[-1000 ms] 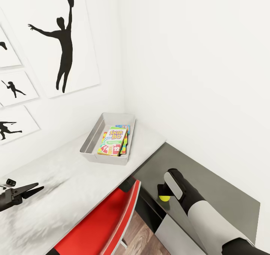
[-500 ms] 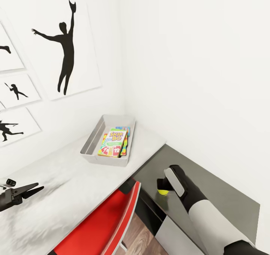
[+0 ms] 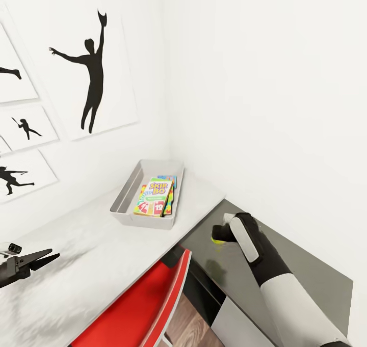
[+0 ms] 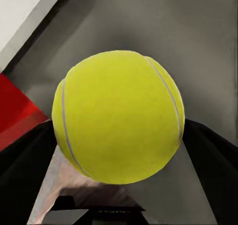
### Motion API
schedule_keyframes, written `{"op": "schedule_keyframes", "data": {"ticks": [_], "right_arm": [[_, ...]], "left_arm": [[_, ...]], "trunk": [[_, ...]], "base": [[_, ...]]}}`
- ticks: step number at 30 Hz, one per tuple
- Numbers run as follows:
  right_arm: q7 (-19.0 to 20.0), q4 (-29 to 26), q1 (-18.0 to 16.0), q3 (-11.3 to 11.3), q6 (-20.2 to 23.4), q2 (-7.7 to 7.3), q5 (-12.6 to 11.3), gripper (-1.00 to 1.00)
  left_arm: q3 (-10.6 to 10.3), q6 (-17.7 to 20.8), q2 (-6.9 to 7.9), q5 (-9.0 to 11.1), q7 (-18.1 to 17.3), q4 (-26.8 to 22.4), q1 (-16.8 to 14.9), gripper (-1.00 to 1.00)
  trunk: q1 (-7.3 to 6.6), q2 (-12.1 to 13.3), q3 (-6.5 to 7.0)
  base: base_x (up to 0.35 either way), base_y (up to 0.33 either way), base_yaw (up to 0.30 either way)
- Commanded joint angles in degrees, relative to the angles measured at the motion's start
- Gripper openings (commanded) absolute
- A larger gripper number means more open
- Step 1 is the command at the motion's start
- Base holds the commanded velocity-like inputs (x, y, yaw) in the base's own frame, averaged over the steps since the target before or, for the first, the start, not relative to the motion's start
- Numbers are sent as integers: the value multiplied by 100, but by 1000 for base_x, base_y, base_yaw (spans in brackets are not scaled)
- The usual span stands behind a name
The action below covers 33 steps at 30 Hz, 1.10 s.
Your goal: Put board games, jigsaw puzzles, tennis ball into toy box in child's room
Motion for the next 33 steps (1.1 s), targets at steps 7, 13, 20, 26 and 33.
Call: {"op": "schedule_keyframes", "data": {"ticks": [7, 13, 20, 26, 33], "right_arm": [[-62, -1047, 13, 8, 42, 2, -33, -100], [-50, -1170, 15, -135, 42, -1, -61, -100], [-46, -1191, 15, -407, 42, 0, -78, -100], [-45, -1212, 15, -434, 42, 0, -73, -100], [-45, -1389, 15, -436, 42, 7, -76, -100]], "left_arm": [[-43, 60, 14, 44, -19, 8, -10, 100], [-43, 60, 16, 44, -19, 8, -10, 100], [-43, 60, 16, 44, -19, 8, -10, 100], [-43, 60, 16, 44, -19, 8, -10, 100], [-43, 60, 23, 44, -19, 8, -10, 100]], "trunk": [[4, -11, 14], [4, -11, 15], [4, -11, 15], [4, -11, 15], [4, -11, 52]], "base": [[0, 0, 0], [0, 0, 0], [0, 0, 0], [0, 0, 0], [0, 0, 0]]}}
